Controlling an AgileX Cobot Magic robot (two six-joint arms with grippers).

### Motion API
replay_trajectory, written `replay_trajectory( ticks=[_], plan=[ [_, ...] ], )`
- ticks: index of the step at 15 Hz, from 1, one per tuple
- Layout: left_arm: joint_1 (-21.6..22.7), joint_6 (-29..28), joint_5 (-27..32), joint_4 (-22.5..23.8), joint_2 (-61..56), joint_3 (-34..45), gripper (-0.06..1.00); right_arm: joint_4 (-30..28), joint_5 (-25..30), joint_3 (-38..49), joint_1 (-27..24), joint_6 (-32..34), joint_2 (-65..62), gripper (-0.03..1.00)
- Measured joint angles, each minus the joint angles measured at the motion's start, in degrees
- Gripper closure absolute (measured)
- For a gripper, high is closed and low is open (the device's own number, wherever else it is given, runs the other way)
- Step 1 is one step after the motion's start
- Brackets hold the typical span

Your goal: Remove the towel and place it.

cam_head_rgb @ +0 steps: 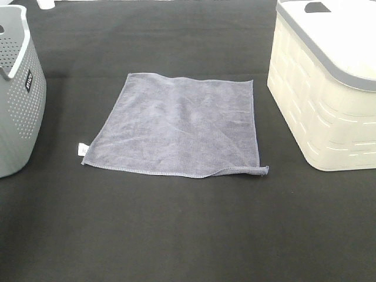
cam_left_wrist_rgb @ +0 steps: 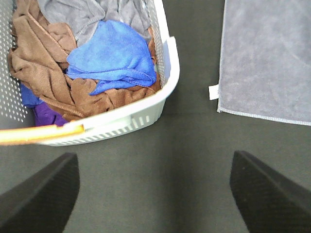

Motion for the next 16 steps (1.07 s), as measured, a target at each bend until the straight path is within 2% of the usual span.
replay_trajectory(
  ticks=[3,6,11,16],
  plan=[
    [0.0,-0.5,-2.3,-0.6,-15.5,14.0,0.13,1.8,-1.8,15.9,0.0,-0.1,-12.9,0.27],
    [0.0,-0.5,-2.3,-2.6,-28.1,23.3,0.13,4.0,-4.0,26.7,0.0,-0.1,-23.0,0.27],
    [0.0,-0.6,-2.6,-4.6,-44.7,30.9,0.13,9.8,-4.2,38.0,0.0,-4.2,-36.6,0.27],
    [0.0,-0.6,-2.7,-4.7,-55.5,35.6,0.13,10.2,-4.9,42.6,0.0,-5.6,-50.2,0.27]
  ],
)
